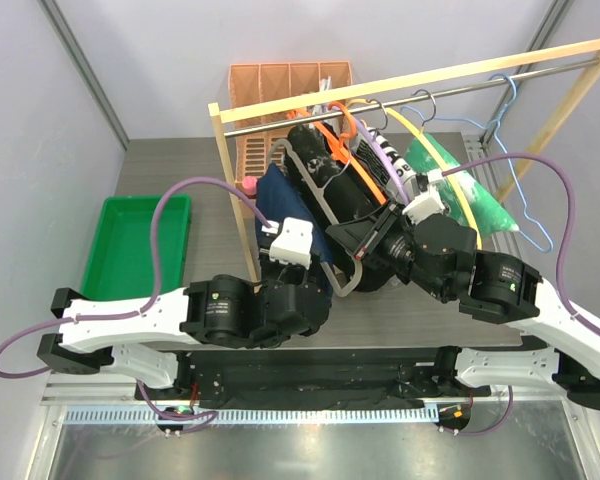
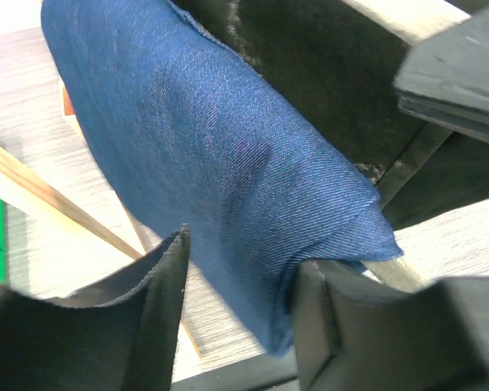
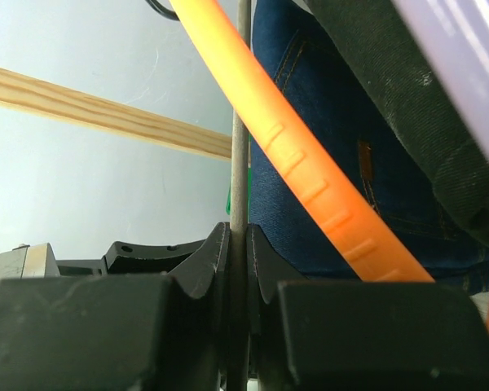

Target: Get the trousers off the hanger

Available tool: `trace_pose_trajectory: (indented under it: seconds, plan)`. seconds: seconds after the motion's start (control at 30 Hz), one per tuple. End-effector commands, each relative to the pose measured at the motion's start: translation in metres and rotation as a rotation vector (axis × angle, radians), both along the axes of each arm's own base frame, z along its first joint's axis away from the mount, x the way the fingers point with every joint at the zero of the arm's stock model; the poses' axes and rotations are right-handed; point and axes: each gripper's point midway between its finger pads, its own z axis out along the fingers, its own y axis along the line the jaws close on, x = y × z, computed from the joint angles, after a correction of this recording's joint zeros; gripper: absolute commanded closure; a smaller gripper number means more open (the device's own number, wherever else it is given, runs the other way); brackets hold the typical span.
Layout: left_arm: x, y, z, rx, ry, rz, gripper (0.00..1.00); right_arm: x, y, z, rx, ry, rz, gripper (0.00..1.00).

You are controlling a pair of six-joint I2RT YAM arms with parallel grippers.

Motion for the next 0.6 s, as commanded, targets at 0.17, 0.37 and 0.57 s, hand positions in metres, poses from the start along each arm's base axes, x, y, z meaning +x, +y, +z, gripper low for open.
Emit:
trace_pose_trajectory:
  seconds: [0.17,0.37,0.57]
  plan:
    - [0.011,0.026,0.013,-0.055,-0.035,0.079,0.62,-0.002,0.0,0.036,0.158,-0.032,-0.005,0.99]
    - [0.011,0.024,0.015,-0.051,-0.04,0.064,0.49,-0.002,0.001,0.036,0.164,-0.029,-0.005,0.99]
    - [0.011,0.017,0.016,-0.045,-0.045,0.056,0.31,-0.002,0.006,0.032,0.166,-0.016,0.001,0.99]
